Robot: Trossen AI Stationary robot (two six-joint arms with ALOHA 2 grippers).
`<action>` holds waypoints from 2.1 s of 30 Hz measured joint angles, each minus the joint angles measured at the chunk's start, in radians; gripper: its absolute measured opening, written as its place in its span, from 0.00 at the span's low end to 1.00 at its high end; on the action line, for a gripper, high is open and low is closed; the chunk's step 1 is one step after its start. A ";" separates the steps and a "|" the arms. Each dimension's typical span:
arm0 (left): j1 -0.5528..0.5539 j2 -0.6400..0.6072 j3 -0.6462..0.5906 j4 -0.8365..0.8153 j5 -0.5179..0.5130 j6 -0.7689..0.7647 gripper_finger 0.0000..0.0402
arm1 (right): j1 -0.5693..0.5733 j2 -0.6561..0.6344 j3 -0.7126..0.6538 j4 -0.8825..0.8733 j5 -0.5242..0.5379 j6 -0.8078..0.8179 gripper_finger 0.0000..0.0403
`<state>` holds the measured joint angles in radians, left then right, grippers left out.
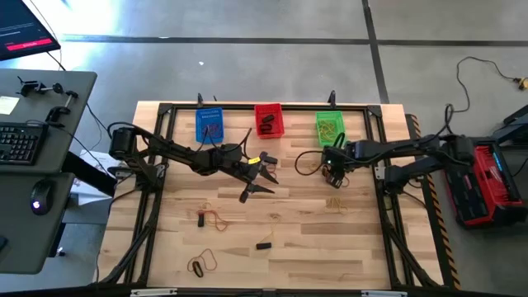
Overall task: Sort rubber bands into baskets
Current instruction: Put the red rubber band into the blue bin
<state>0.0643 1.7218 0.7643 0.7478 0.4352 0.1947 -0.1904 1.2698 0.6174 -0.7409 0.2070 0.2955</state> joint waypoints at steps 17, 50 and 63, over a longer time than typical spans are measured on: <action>0.000 0.000 0.000 -0.015 0.000 0.000 0.36 | 0.000 0.135 0.000 0.055 0.049 -0.085 0.02; -0.073 0.000 0.006 -0.044 -0.241 -0.032 0.40 | 0.486 -0.005 0.337 0.007 0.441 0.245 0.00; -0.114 0.000 0.058 -0.045 -0.353 -0.086 0.52 | 0.567 0.079 0.335 0.344 0.499 0.063 0.00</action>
<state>-0.0495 1.7214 0.8221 0.7031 0.0825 0.1083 0.3761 1.3491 0.9524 -0.3969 0.7065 0.3583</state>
